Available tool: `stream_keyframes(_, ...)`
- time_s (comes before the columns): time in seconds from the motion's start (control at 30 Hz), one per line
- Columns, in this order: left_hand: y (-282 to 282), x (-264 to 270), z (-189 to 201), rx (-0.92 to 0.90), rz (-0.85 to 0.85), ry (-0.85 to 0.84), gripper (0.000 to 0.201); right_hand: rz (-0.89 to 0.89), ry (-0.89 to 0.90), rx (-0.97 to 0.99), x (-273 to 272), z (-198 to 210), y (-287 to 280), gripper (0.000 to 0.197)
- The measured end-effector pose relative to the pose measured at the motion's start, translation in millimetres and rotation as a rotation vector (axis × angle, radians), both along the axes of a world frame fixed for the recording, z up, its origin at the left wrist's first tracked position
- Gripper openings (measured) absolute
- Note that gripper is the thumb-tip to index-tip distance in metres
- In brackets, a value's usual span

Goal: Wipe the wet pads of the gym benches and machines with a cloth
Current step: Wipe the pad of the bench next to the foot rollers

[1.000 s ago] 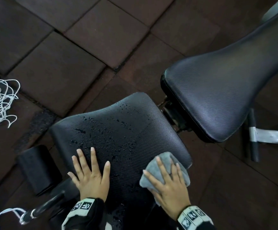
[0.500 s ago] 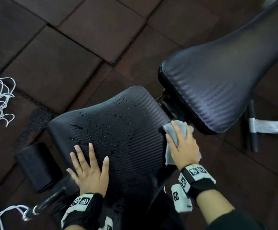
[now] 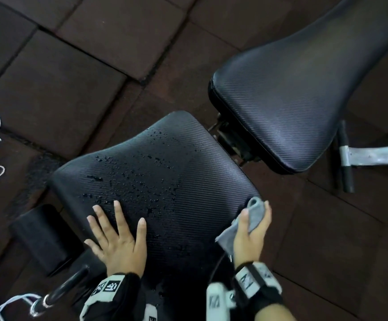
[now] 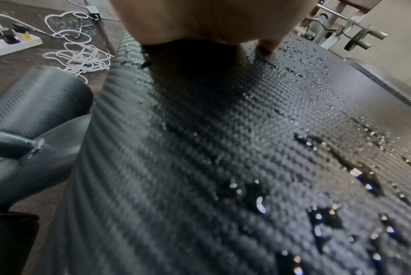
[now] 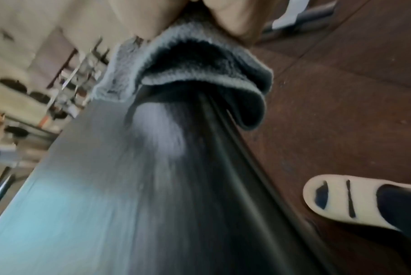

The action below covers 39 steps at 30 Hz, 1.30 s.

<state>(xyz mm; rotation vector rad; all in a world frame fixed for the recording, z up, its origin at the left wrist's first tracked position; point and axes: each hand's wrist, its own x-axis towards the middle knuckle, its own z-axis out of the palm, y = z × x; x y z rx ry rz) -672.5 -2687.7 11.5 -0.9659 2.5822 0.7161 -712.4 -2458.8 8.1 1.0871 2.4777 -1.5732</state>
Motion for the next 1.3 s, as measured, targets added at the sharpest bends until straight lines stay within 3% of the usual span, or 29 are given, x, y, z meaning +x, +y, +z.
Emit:
stream_keyframes(0.07, 0.1, -0.4, 0.3, 0.002, -0.002, 0.007, 0.079, -0.016, 0.006, -0.043, -30.5, 1.3, 21.0, 0.042)
stream_keyframes(0.17, 0.6, 0.5, 0.9, 0.007, -0.003, 0.008, 0.078, 0.147, 0.021, -0.077, -47.5, 5.6, 41.6, 0.033)
stream_keyframes(0.37, 1.0, 0.3, 0.6, 0.007, -0.002, -0.003, 0.079, 0.539, 0.016, -0.063, -49.6, 5.7, 67.8, 0.035)
stream_keyframes(0.47, 0.8, 0.7, -0.8, -0.001, -0.005, 0.003, 0.077, 0.783, -0.087, 0.008, -96.8, 18.1, 59.8, 0.037)
stream_keyframes(0.6, 0.2, 2.5, -4.3, -0.024, -0.006, 0.023, 0.075, 1.1, -0.126, 0.095, -170.5, 21.8, 16.8, 0.054)
stream_keyframes(0.73, 0.0, 2.2, -4.6, -0.01, -0.008, 0.012, 0.075, 1.102, -0.16, 0.071, -181.3, 19.6, 4.4, 0.058)
stream_keyframes(0.9, 0.0, 2.9, -3.8, -0.003, 0.005, 0.004, 0.075, 1.022, -0.215, 0.109, -120.3, 26.6, 57.3, 0.052)
stream_keyframes(1.0, 0.0, 2.3, -3.8, 0.005, 0.01, 0.019, 0.074, 0.953, -0.227, 0.122, -109.0, 32.3, 58.6, 0.047)
stream_keyframes(1.17, -1.7, 1.8, 3.6, 0.063, 0.046, 0.057, 0.076, 1.037, -0.172, 0.146, -169.7, 25.9, 6.5, 0.055)
stream_keyframes(1.3, -18.1, -0.7, 4.8, 0.101, 0.166, 0.124, 0.083, 1.13, -0.057, 0.236, -234.1, 16.8, -61.7, 0.053)
